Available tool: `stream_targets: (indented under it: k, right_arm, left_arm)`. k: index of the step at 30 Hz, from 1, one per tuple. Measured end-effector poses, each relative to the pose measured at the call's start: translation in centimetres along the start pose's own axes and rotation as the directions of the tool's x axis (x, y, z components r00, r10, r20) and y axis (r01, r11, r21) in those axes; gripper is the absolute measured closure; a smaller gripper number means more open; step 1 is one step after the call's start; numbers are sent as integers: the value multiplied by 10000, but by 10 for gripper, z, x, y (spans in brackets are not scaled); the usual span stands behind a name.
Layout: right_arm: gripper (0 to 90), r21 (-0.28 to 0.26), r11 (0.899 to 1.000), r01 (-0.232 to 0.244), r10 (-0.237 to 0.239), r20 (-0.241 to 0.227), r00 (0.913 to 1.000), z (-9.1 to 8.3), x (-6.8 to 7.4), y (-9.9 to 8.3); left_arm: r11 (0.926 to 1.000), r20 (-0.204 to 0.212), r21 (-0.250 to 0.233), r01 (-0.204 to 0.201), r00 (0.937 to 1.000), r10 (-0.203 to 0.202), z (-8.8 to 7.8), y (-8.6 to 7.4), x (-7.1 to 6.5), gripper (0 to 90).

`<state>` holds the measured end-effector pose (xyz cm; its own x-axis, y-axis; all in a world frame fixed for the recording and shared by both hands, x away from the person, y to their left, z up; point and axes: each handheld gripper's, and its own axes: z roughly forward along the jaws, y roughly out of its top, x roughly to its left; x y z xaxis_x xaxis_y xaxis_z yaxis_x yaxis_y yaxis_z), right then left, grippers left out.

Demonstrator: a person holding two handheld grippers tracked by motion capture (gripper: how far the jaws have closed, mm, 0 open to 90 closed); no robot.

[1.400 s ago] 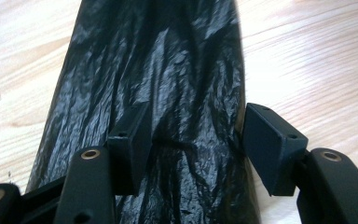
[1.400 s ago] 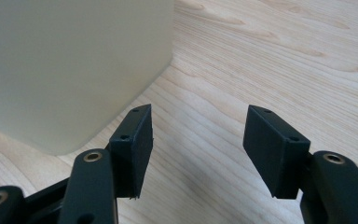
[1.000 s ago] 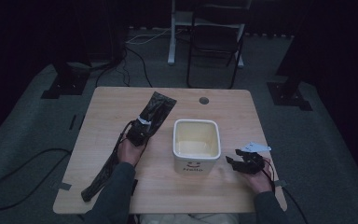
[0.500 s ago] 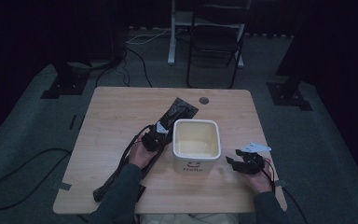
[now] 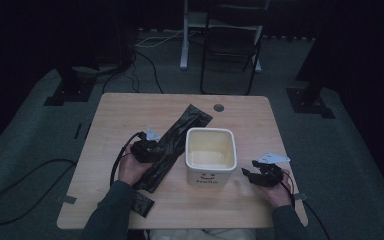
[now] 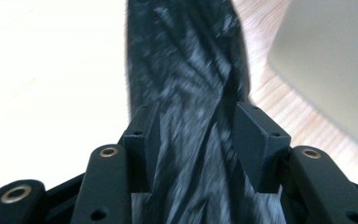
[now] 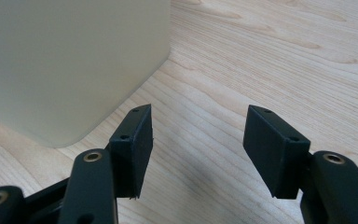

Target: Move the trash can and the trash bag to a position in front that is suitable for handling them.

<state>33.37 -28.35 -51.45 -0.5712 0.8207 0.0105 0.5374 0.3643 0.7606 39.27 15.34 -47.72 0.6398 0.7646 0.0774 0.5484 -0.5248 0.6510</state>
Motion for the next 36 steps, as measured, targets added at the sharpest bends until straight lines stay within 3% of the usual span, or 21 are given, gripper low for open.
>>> stream_targets:
  k: [6,9,16,18,19,23,26,30,31,32,33,34,36]
  right_arm:
    - [417,33,10000,79,-79,-62,9999,2,2,1]
    - [416,38,9999,95,-95,-88,9999,2,2,2]
    - [416,-173,9996,236,-240,-251,9994,2,7,10]
    - [416,-255,9992,311,-319,-297,9991,1,9,13]
    - [416,-288,9989,362,-371,-321,9988,2,10,16]
    - [416,-258,9990,360,-369,-347,9987,4,10,16]
    - [421,-257,9989,398,-408,-360,9985,4,10,18]
    - [428,-294,9987,417,-428,-375,9984,3,10,20]
    - [444,-320,9986,417,-429,-385,9983,3,10,21]
    - [444,-320,9986,417,-429,-385,9983,3,10,21]
    - [451,-333,9985,432,-446,-409,9982,2,9,22]
    - [471,-335,9987,395,-410,-465,9981,1,7,23]
    - [495,-303,9987,401,-415,-499,9979,-1,5,26]
  left_arm:
    - [9983,-117,195,551,9984,-548,-15,-27,12,511]
    - [9942,-32,338,1025,9947,-1025,-17,-43,15,511]
    - [9842,-127,929,1508,9886,-1502,-11,-70,16,529]
    - [9835,-101,1086,1443,9895,-1441,-9,-73,16,557]
    - [9827,-290,1321,1301,9914,-1274,-7,-74,17,626]
    - [9835,-296,1296,1263,9919,-1235,-7,-77,21,757]
    - [9832,-677,1428,1139,9922,-1051,-8,-77,27,854]
    - [9785,-1307,1370,1544,9820,-1366,-8,-78,41,828]
    - [9760,-1325,1069,1895,9756,-1749,-10,-78,46,793]
    - [9760,-1325,1069,1895,9756,-1749,-10,-78,46,737]
    - [9766,-1203,696,2034,9736,-1942,-15,-78,47,737]
    - [9771,-1168,494,2069,9728,-2001,-18,-78,47,654]
    - [9769,-1103,152,2129,9715,-2100,-23,-77,46,602]
